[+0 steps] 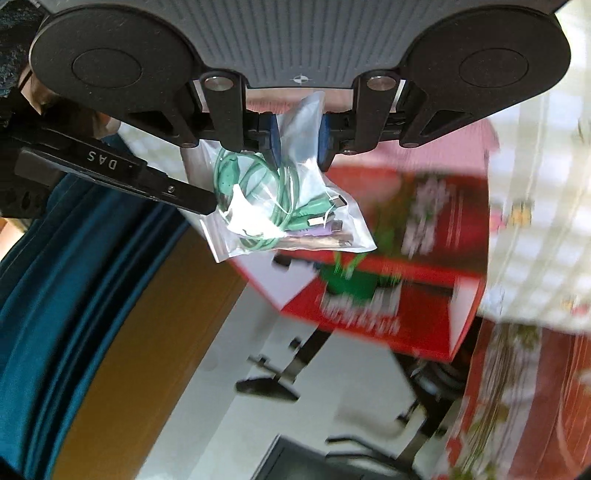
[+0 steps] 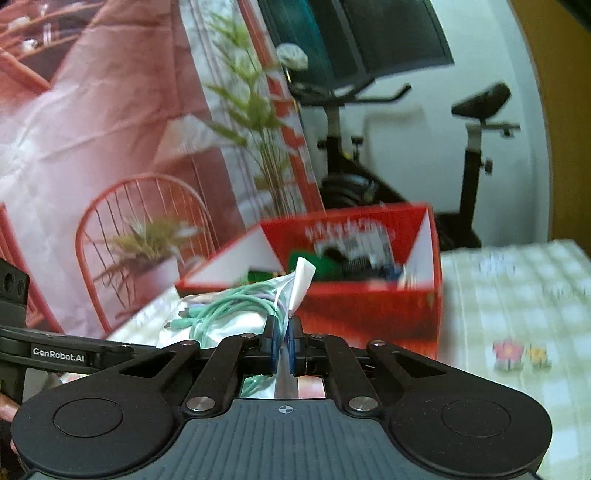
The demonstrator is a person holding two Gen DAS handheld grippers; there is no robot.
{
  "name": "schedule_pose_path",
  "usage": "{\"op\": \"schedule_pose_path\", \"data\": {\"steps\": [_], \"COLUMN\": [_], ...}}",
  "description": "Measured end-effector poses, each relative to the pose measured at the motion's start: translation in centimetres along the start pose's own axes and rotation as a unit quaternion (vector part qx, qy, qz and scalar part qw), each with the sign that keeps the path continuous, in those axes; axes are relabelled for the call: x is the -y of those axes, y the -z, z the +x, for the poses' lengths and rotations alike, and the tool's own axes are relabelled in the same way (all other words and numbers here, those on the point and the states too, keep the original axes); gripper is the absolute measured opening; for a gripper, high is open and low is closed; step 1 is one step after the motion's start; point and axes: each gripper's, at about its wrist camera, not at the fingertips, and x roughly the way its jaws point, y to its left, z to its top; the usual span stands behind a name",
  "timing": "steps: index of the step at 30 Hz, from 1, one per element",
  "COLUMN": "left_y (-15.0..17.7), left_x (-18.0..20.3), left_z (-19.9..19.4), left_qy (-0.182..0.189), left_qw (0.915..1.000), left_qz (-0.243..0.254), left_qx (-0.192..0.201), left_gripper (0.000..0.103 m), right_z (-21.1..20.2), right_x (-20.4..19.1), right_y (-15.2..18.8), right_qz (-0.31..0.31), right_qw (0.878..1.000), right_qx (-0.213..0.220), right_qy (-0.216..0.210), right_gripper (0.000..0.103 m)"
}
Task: Organize soft objects
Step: 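Carry the cable bag into the red box and open both grippers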
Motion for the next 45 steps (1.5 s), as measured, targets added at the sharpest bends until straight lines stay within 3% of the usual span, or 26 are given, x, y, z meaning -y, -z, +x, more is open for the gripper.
{"op": "schedule_pose_path", "data": {"steps": [5, 9, 14, 21, 26, 31, 35, 38, 40, 45], "left_y": [-4.1, -7.2, -10.1, -10.6, -10.8, -11.8, -11.7, -11.9, -12.2, -12.3], "left_x": [0.9, -0.1, -2.3, -3.9, -4.7, -5.5, -5.3, -5.1, -5.1, -4.3], "left_z": [0.4, 3.0, 6.4, 11.1, 13.7, 14.7, 13.7, 13.0, 12.1, 9.4], "left_qy": [0.004, -0.001, -0.021, -0.032, -0.09, -0.139, -0.135, -0.129, -0.129, -0.118], "left_qw": [0.9993, 0.9995, 0.9989, 0.9893, 0.9791, 0.9739, 0.9743, 0.9767, 0.9789, 0.9831], "left_qz": [0.026, 0.024, 0.027, 0.051, 0.069, 0.077, 0.088, 0.091, 0.094, 0.106], "left_qx": [0.026, 0.019, -0.031, -0.133, -0.168, -0.162, -0.157, -0.145, -0.128, -0.091], "left_gripper": [0.022, 0.022, 0.022, 0.022, 0.023, 0.024, 0.025, 0.04, 0.056, 0.06], "right_z": [1.4, 4.2, 9.2, 16.0, 18.2, 19.7, 19.8, 19.3, 18.6, 15.7], "right_x": [0.7, 1.5, 2.2, 3.8, 3.5, 3.0, 3.3, 3.5, 3.4, 3.1], "right_y": [-3.9, -6.5, -8.5, -7.3, -6.3, -6.4, -6.2, -6.4, -6.4, -6.8], "right_qz": [-0.011, -0.033, -0.05, -0.037, -0.032, -0.024, -0.031, -0.03, -0.038, -0.052], "right_qw": [1.0, 0.999, 0.998, 0.99, 0.987, 0.985, 0.983, 0.983, 0.983, 0.986], "right_qx": [0.016, 0.012, -0.02, -0.119, -0.137, -0.147, -0.152, -0.146, -0.138, -0.11], "right_qy": [0.001, 0.011, 0.032, 0.063, 0.081, 0.09, 0.1, 0.106, 0.117, 0.117], "right_gripper": [0.005, 0.005, 0.005, 0.005, 0.005, 0.006, 0.008, 0.011, 0.014, 0.02]}}
